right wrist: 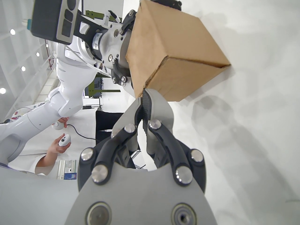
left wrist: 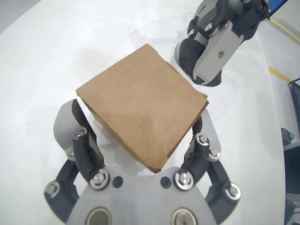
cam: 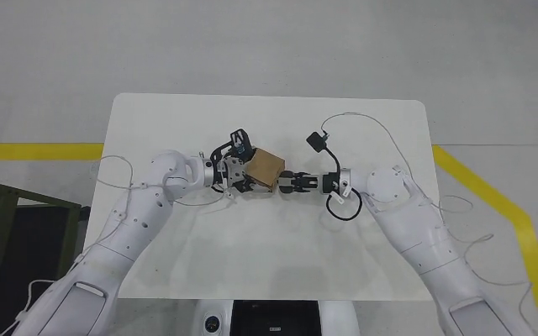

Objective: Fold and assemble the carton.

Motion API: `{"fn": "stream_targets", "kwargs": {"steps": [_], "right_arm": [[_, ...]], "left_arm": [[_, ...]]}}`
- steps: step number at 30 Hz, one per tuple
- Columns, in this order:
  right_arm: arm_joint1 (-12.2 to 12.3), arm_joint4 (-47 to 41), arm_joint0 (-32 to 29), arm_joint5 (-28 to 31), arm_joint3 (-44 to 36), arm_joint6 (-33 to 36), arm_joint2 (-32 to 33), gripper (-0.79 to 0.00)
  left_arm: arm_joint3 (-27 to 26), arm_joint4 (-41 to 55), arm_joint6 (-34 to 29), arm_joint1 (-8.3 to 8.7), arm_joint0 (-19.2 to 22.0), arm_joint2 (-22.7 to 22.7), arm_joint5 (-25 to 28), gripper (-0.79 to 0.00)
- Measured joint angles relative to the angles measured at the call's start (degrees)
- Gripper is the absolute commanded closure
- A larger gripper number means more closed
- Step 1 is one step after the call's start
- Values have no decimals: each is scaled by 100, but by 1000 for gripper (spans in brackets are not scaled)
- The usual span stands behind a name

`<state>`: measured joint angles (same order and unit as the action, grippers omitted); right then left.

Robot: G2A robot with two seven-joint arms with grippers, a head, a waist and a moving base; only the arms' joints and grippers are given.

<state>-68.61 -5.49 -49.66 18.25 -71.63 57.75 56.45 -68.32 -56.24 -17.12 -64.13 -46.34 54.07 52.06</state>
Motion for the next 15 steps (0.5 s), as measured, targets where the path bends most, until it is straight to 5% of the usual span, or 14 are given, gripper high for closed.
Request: {"fn": "stream_targets", "kwargs": {"steps": [9,15], "right_arm": [[125,-317,-379,536,-276,-157,484,0],[210,-603,-675,1091,-430,-431,916,-308]], "left_arm": [[-431,478,-178,139,-321,415,36,-785],[-855,1105,-421,256,-599,827,-142,-785]]}}
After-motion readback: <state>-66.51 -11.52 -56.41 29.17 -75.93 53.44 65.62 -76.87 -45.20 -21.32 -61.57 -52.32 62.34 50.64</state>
